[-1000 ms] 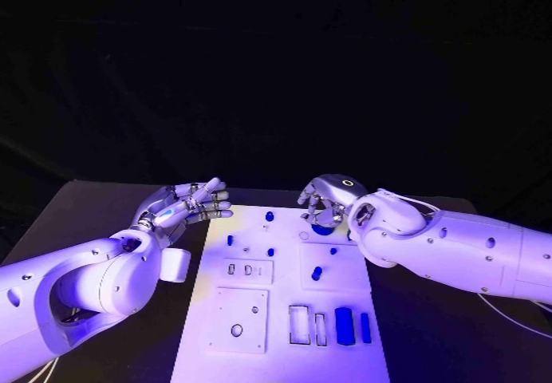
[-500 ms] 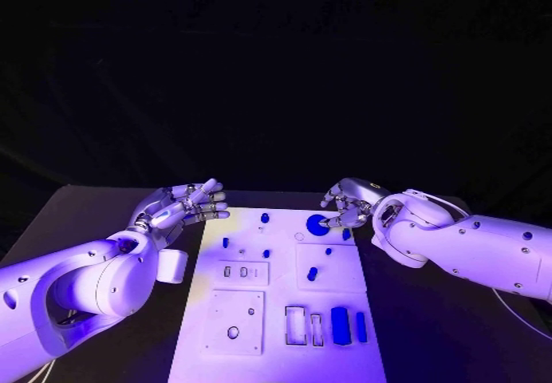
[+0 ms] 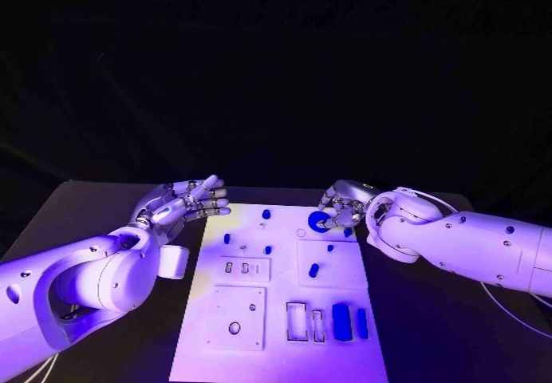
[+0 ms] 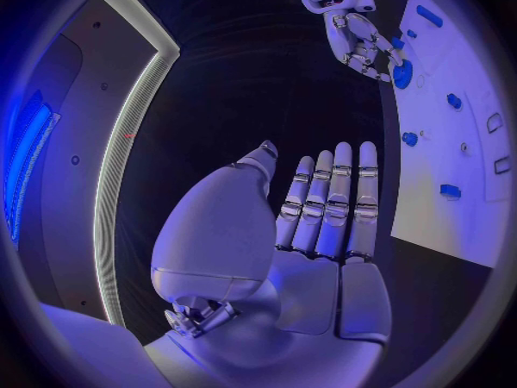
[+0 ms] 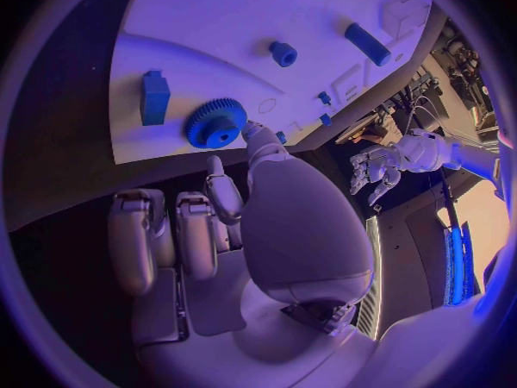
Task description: Assemble the parts on the task board
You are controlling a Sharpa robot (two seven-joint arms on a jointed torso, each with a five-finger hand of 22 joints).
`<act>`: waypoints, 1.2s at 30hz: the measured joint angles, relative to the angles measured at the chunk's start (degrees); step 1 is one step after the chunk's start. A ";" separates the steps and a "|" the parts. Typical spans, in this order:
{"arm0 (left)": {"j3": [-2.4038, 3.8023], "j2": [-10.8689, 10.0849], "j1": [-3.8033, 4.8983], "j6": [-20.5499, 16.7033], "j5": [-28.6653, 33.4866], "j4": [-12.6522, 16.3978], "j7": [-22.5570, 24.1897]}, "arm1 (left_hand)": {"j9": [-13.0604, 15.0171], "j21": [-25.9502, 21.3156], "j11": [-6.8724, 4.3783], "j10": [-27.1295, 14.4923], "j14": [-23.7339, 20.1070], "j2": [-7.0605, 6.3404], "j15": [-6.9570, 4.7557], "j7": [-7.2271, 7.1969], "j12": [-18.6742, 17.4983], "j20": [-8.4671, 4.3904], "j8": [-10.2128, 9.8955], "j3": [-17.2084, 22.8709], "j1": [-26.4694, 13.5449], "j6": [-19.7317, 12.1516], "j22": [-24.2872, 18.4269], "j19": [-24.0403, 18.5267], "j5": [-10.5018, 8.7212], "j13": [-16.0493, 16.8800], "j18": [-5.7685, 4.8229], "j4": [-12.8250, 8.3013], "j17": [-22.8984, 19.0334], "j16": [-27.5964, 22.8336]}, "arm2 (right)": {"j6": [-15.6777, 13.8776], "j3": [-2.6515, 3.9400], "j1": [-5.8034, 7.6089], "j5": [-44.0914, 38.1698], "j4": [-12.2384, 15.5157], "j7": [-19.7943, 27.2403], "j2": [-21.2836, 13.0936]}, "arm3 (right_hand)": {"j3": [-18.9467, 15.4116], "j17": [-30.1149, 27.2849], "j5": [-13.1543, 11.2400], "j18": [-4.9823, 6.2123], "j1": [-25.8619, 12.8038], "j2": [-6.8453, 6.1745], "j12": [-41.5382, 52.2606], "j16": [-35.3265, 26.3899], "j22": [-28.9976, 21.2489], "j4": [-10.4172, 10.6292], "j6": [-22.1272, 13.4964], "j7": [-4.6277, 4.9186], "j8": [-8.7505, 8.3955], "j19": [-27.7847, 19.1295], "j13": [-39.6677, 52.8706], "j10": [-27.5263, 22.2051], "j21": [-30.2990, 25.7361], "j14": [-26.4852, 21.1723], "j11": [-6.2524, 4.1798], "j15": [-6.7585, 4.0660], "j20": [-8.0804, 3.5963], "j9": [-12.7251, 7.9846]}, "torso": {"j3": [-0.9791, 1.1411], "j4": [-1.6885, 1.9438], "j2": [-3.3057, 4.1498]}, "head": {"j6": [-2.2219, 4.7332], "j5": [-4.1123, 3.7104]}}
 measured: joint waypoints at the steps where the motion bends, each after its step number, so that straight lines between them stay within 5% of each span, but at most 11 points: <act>1: 0.00 0.00 0.00 0.01 0.00 0.00 0.00 | 0.00 0.00 0.00 0.00 0.00 0.00 0.00 0.00 0.00 0.00 0.00 0.00 0.00 0.00 0.00 0.00 0.00 0.00 0.00 0.00 0.00 0.00 | 0.15 -0.01 -0.04 -0.03 -0.16 -0.06 0.08 | 0.00 0.00 0.00 0.00 0.00 0.00 0.00 0.00 0.00 0.00 0.00 0.00 0.00 0.00 0.14 0.00 0.00 0.00 0.00 0.00 0.00 0.00 | 0.01 0.00 0.00 | -0.04 0.01; 22: 0.00 -0.01 0.00 0.04 0.00 -0.12 -0.07 | 0.01 0.37 0.00 0.00 0.00 0.00 0.00 0.00 0.00 0.00 0.00 -0.15 0.00 0.00 0.05 0.00 0.00 0.00 0.00 0.15 -0.01 0.00 | 2.03 0.03 -0.18 -0.72 -1.18 -0.76 0.87 | -0.15 -0.02 0.23 0.00 0.44 0.02 0.52 0.00 -0.01 0.15 -0.20 -0.21 0.49 0.00 0.66 0.19 -0.01 0.00 0.20 0.00 0.00 0.29 | 0.07 -0.04 -0.03 | -0.35 0.04; 36: 0.00 -0.01 0.00 0.05 0.00 -0.14 -0.13 | 0.01 0.37 0.20 0.20 0.00 0.00 0.00 0.21 0.00 0.00 0.00 -0.31 0.00 0.21 0.10 0.00 0.00 0.00 0.00 -0.02 0.03 -0.23 | 2.74 0.17 -0.03 -1.72 -1.92 -0.97 1.55 | 0.99 -0.02 0.90 -0.59 2.97 1.90 3.12 0.56 -0.02 -0.01 1.15 -0.72 2.22 0.00 3.84 2.35 0.99 0.00 -0.51 0.00 -0.01 0.71 | 0.07 0.01 0.00 | -0.53 -0.01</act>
